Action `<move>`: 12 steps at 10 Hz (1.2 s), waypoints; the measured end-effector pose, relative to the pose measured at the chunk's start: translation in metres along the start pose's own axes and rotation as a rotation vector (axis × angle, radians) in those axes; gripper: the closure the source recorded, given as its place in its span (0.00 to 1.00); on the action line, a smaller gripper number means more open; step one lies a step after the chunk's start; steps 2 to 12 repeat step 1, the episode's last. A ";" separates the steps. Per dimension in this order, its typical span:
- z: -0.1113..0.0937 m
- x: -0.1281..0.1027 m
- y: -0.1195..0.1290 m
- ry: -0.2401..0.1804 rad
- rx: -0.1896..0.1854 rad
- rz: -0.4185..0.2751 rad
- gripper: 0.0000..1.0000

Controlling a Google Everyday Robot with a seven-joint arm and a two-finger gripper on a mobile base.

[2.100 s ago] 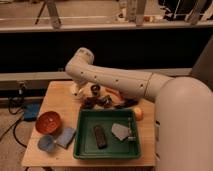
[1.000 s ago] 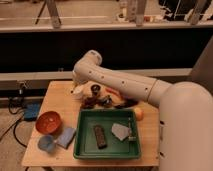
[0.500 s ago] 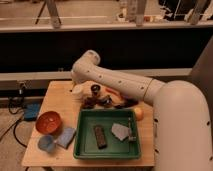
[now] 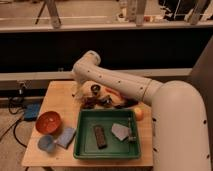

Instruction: Place banana in paper cup

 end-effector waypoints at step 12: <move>0.000 0.000 0.000 -0.003 0.003 -0.001 0.20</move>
